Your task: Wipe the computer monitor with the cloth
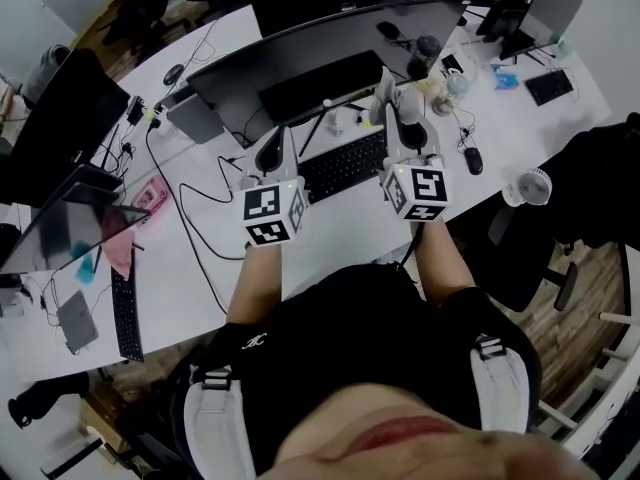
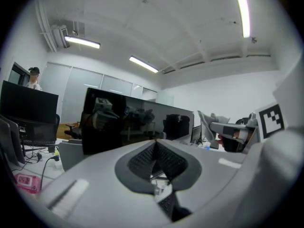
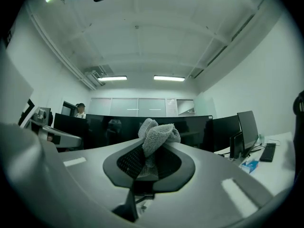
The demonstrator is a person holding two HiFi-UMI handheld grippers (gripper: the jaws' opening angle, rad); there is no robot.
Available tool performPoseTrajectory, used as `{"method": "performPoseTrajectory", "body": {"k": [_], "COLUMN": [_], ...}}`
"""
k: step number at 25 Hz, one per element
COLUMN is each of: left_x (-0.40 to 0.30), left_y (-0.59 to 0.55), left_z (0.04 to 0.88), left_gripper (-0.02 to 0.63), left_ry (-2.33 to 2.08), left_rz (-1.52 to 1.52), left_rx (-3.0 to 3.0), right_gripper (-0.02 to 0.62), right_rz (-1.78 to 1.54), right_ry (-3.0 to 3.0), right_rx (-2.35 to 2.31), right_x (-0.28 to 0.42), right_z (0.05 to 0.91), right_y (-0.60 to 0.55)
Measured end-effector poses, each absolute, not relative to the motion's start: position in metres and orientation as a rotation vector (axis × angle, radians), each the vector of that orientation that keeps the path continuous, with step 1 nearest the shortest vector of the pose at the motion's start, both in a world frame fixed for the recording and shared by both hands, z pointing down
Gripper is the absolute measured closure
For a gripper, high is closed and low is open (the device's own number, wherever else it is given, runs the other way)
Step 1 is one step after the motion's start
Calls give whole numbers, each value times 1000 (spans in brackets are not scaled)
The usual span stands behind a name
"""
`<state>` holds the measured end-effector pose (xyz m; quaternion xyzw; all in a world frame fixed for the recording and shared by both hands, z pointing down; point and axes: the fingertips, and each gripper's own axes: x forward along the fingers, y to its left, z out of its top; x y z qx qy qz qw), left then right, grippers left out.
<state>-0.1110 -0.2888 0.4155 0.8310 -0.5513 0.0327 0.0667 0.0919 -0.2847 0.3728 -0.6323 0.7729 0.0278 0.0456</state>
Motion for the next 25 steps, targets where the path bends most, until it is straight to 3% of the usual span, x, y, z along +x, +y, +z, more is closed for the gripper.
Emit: {"method": "performPoseTrajectory", "body": {"k": [12, 25], "left_x": [-1, 9], "left_y": [-290, -296], "left_z": [396, 394], "left_gripper": [552, 552], "left_ry": [-1647, -1578], "left_rz": [122, 148], "left_rx": [2568, 2623], "right_gripper": [560, 558], "right_rz": [-23, -15], "right_ry": [2371, 2375], "right_rx": [-1886, -1901], "right_x": [183, 173], "right_z": [378, 385], "right_y": [-292, -296]}}
